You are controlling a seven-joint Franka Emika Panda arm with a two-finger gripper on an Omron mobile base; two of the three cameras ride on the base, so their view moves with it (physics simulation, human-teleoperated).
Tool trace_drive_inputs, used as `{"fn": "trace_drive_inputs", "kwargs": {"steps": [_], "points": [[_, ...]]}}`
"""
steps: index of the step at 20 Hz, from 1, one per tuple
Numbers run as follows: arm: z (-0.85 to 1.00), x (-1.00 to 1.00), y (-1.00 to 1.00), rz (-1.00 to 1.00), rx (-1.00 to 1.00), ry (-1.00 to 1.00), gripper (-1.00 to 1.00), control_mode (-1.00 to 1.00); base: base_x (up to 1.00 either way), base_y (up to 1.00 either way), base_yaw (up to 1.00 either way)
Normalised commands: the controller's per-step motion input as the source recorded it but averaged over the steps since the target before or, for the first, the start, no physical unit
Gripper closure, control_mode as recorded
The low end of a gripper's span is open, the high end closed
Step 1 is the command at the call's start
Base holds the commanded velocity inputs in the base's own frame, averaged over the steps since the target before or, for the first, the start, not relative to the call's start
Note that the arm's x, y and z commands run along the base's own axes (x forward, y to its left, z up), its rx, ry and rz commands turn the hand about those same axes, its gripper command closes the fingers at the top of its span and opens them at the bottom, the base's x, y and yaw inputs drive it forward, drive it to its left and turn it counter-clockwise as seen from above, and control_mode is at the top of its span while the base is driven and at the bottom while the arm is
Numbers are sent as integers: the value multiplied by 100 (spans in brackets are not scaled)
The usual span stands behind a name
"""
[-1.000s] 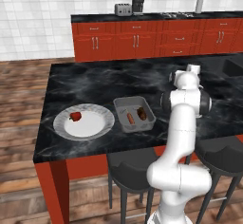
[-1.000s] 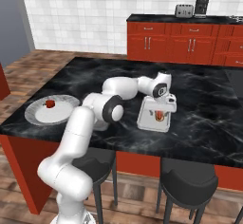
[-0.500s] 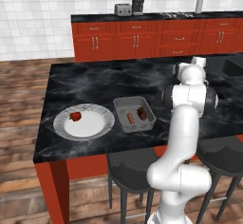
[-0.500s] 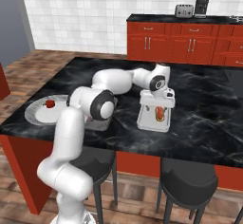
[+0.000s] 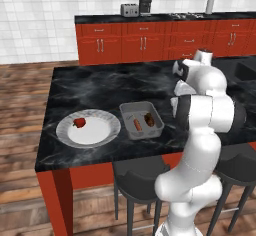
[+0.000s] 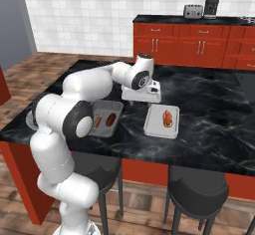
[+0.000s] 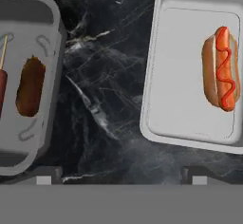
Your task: Place one cooked food and one vegetable from the large plate to each tupperware container.
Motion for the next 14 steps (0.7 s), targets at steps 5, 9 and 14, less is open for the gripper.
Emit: {"fn": "trace_drive_inputs", "kwargs": {"steps": [5, 9, 14], "points": [[100, -2, 100, 0, 0, -3, -100, -100, 0, 0, 0], [86, 0, 100, 0, 0, 0, -100, -100, 0, 0, 0], [13, 0, 100, 0, 7, 0, -100, -100, 0, 0, 0]]}}
